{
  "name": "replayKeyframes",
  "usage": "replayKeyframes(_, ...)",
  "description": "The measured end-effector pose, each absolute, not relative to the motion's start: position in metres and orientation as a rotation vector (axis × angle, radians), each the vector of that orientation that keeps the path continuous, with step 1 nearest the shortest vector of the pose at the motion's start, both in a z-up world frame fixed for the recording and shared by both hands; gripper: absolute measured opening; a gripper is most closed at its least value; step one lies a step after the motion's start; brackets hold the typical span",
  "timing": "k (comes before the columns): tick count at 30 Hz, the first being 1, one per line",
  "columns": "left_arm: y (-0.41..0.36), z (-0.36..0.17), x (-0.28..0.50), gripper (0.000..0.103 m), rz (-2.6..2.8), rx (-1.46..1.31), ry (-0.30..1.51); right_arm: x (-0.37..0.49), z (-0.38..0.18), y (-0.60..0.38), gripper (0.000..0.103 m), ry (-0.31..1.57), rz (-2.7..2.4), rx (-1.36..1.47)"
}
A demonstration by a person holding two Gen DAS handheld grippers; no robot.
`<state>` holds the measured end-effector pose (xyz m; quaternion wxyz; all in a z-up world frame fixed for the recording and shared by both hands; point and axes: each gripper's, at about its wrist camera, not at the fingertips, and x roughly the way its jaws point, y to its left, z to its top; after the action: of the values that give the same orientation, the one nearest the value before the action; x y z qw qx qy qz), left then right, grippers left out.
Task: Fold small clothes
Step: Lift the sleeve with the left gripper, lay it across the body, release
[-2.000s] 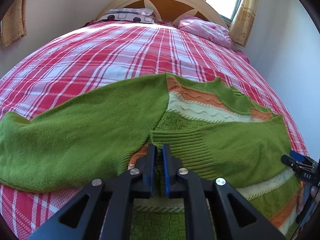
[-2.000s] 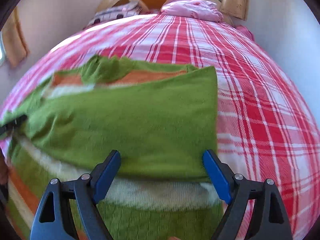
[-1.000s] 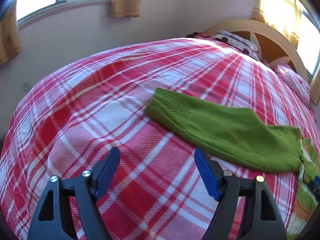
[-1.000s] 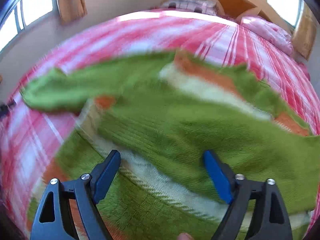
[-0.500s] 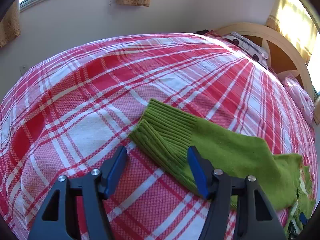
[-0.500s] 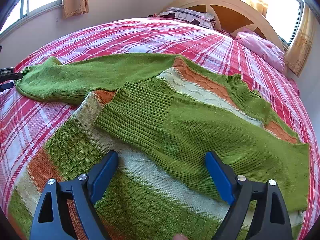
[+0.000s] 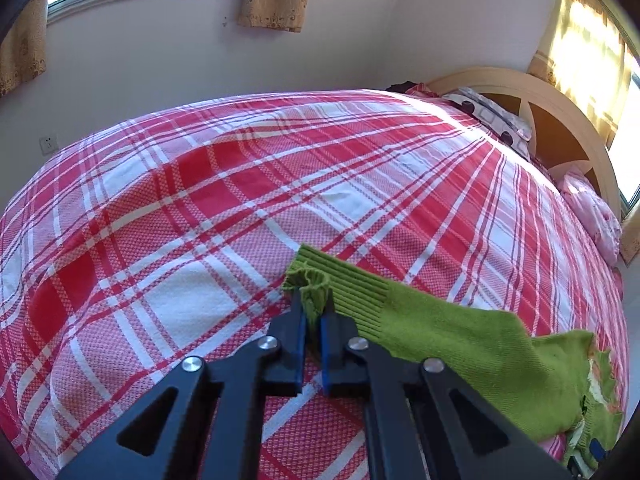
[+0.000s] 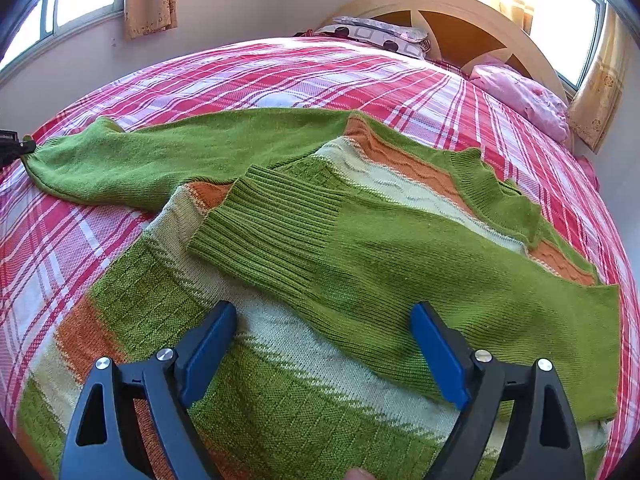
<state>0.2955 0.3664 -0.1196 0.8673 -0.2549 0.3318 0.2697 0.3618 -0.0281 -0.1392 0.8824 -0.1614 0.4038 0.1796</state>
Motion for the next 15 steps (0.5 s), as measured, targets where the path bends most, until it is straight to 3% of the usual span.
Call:
replayKeyframes(11, 0.343, -0.075, 0.312, 0.006, 0.425, -0.561, 0.641, 0.367, -0.138, -0.03, 0.093, 0.872, 0.388, -0.316)
replayKeyframes(15, 0.327, -0.056, 0.318, 0.006, 0.376, -0.558, 0.628, 0.361, -0.118, -0.056, 0.093, 0.843, 0.441, -0.164)
